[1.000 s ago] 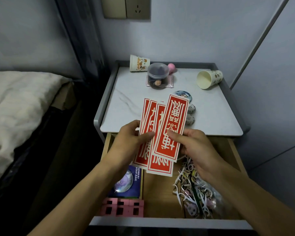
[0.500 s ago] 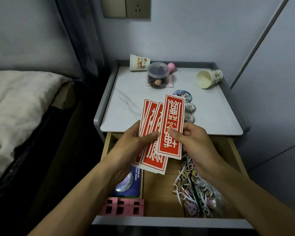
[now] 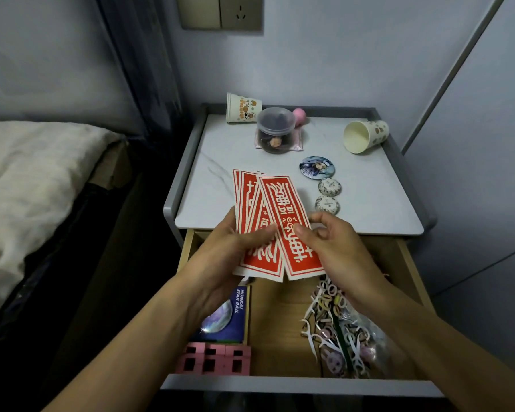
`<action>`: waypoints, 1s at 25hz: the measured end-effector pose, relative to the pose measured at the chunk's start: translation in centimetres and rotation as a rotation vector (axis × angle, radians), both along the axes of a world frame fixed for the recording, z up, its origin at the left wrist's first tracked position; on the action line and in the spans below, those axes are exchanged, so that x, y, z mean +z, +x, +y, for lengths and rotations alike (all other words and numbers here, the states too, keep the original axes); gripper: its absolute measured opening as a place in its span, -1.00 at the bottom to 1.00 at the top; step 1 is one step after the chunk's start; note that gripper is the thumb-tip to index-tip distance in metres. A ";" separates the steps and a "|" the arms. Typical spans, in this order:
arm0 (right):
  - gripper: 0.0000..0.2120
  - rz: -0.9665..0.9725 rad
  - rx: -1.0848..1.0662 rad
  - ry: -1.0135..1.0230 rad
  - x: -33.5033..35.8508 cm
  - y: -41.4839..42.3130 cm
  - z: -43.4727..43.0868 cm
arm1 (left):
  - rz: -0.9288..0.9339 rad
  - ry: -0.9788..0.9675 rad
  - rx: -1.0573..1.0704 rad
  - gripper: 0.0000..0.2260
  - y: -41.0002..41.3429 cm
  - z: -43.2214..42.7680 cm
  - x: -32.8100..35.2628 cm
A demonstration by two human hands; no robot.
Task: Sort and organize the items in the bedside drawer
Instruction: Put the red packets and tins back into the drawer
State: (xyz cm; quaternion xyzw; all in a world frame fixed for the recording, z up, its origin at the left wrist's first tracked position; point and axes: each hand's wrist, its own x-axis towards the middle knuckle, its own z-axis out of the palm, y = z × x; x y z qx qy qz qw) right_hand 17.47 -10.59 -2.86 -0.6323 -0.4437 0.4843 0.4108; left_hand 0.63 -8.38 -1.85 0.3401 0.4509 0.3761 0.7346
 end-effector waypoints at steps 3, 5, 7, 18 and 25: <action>-0.79 0.001 -0.028 0.047 0.7 1.1 0.2 | -0.012 -0.037 0.045 -0.63 -0.5 0.3 0.0; -0.79 0.053 -0.013 0.050 1.4 2.2 0.2 | -0.094 -0.069 0.082 -0.69 -1.0 0.5 0.2; -0.76 0.082 0.046 0.039 2.3 3.4 0.3 | -0.152 -0.089 0.114 -0.75 -1.8 0.8 0.6; -0.79 -0.295 0.274 0.166 3.5 5.1 0.6 | 0.370 0.088 -0.561 -0.67 -1.5 -0.1 0.3; -0.49 -0.588 0.154 0.273 3.1 5.2 0.8 | 0.318 0.043 -0.748 -0.74 -1.1 -0.3 0.2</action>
